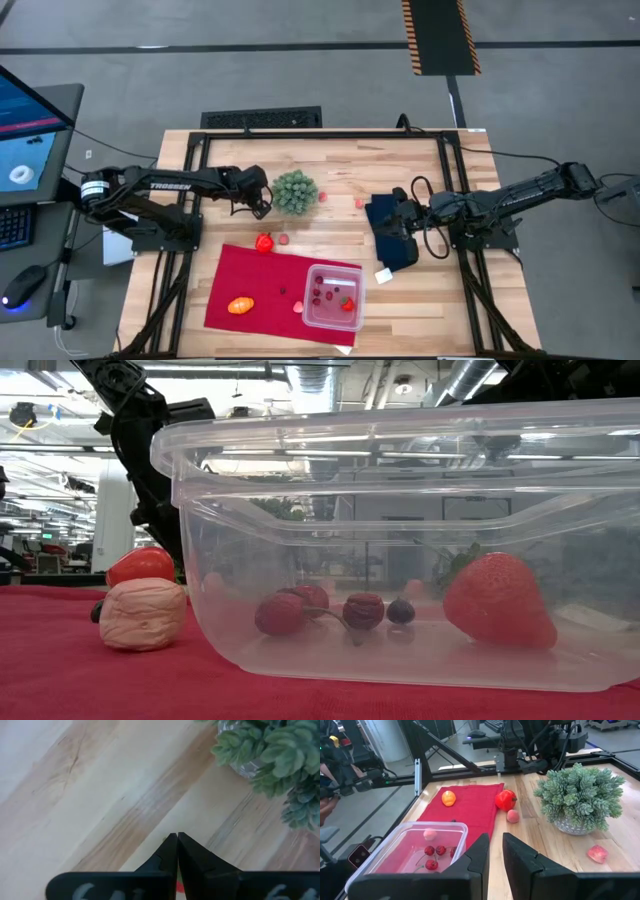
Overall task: Pick and placing Produce into tupperware
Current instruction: Put the strawberry into the transparent bin
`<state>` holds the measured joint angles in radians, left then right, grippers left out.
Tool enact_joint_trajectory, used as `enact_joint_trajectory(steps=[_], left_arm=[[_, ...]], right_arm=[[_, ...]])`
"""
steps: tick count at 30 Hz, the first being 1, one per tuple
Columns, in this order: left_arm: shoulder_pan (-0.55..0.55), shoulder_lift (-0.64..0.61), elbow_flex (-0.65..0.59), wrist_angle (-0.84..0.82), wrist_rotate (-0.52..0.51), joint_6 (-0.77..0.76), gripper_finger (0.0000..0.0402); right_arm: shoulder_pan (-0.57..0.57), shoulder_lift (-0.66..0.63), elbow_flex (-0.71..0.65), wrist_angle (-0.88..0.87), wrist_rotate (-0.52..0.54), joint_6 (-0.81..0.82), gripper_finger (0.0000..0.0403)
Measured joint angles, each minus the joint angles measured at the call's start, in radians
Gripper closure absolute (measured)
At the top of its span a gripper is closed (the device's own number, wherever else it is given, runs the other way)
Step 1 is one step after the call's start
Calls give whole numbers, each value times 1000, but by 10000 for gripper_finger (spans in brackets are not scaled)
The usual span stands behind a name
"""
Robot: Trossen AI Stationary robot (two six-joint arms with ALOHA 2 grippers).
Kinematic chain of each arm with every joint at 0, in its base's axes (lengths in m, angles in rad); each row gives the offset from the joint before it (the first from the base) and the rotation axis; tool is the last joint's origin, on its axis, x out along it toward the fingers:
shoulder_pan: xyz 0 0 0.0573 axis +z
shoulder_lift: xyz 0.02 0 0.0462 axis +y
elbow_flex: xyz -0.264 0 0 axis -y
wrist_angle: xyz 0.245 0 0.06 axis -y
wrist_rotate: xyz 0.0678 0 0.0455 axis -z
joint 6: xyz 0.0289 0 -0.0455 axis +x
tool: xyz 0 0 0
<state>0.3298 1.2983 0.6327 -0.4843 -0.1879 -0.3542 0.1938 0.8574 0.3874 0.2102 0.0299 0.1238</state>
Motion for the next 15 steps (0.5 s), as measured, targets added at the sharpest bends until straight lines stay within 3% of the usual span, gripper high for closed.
enact_joint_trajectory(steps=[10,15], left_arm=[[-8,47,-1,22,29,-21,401],[-12,57,-1,35,62,-222,401]], right_arm=[[0,0,0,0,0,0,326],[0,0,0,1,0,0,326]])
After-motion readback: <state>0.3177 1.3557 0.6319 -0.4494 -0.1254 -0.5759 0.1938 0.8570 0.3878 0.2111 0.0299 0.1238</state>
